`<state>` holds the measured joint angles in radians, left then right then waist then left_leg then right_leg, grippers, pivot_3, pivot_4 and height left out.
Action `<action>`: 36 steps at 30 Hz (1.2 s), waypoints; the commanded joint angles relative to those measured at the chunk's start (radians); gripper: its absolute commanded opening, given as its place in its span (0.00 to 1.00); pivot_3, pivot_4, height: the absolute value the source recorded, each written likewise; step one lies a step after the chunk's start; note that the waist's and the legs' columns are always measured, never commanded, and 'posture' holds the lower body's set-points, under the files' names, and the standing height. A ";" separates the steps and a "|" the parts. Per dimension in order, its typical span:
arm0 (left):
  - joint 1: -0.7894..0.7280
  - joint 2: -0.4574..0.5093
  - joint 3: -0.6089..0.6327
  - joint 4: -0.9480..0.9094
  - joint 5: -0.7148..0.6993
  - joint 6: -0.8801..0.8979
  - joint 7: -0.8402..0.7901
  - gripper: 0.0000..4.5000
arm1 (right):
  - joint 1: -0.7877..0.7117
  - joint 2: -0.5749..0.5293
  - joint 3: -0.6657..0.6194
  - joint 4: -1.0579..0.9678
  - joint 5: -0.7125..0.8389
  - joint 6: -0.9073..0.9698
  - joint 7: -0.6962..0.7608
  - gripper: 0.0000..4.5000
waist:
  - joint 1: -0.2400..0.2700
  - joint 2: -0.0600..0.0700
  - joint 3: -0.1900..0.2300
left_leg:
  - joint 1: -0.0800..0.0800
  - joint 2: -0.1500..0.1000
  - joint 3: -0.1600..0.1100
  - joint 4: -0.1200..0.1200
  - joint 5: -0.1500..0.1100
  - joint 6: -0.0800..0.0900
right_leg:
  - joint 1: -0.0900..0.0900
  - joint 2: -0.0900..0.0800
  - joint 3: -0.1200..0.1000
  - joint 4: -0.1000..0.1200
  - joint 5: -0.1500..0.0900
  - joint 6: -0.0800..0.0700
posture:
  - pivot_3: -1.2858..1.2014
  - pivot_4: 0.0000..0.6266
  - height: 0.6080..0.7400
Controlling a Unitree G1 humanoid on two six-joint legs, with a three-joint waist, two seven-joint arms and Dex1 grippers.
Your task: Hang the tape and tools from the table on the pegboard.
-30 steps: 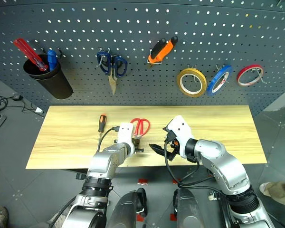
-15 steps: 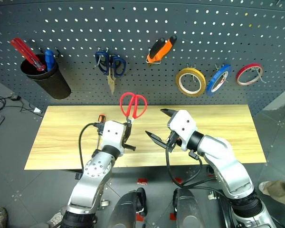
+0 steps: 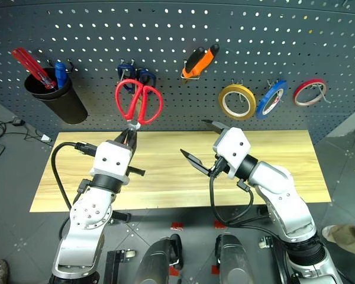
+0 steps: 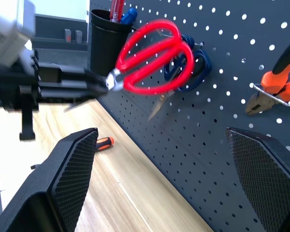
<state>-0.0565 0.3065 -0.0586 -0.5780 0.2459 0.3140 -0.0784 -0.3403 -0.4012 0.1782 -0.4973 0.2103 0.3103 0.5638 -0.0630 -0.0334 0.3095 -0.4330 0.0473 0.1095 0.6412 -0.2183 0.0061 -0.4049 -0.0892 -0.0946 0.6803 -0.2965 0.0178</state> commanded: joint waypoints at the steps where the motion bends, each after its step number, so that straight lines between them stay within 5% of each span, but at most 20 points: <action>1: -0.034 -0.008 0.045 -0.019 0.005 -0.017 0.011 0.07 | -0.032 0.019 -0.014 -0.004 -0.006 -0.033 -0.011 1.00 | 0.000 0.000 0.000 | 0.000 0.000 0.000 0.000 0.000 0.000 | 0.000 0.000 0.000 0.000 0.000 0.000 | 0.44 0.47 1.00; 15: -0.241 -0.011 0.058 0.322 -0.071 -0.129 -0.039 0.07 | -0.141 0.071 0.000 0.084 -0.013 -0.051 -0.016 1.00 | -0.007 0.000 0.000 | 0.000 0.000 0.000 0.002 0.001 -0.001 | 0.000 0.000 0.000 0.001 0.000 0.000 | 0.43 0.48 1.00; 26: -0.161 -0.070 0.061 0.390 -0.182 0.091 -0.127 0.84 | -0.115 0.094 0.050 0.056 -0.019 0.114 -0.035 1.00 | -0.023 0.000 0.000 | 0.000 0.000 0.001 0.002 0.001 -0.002 | 0.000 0.000 0.000 0.001 0.000 0.000 | 0.43 0.49 1.00; 36: -0.143 -0.019 0.361 0.435 -0.388 0.344 -0.121 0.84 | -0.105 0.115 0.118 -0.059 0.001 0.567 -0.112 1.00 | -0.024 0.000 0.002 | 0.000 0.001 -0.001 0.003 0.000 0.000 | 0.000 0.000 -0.001 0.003 0.001 -0.001 | 0.43 0.58 1.00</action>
<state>-0.1835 0.2692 0.2605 -0.1498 -0.1114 0.6318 -0.2020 -0.4178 -0.2953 0.2954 -0.5055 0.1911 0.8362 0.4621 -0.0868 -0.0334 0.3116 -0.4328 0.0483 0.1089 0.6444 -0.2183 0.0062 -0.4048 -0.0892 -0.0951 0.6830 -0.2949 0.0171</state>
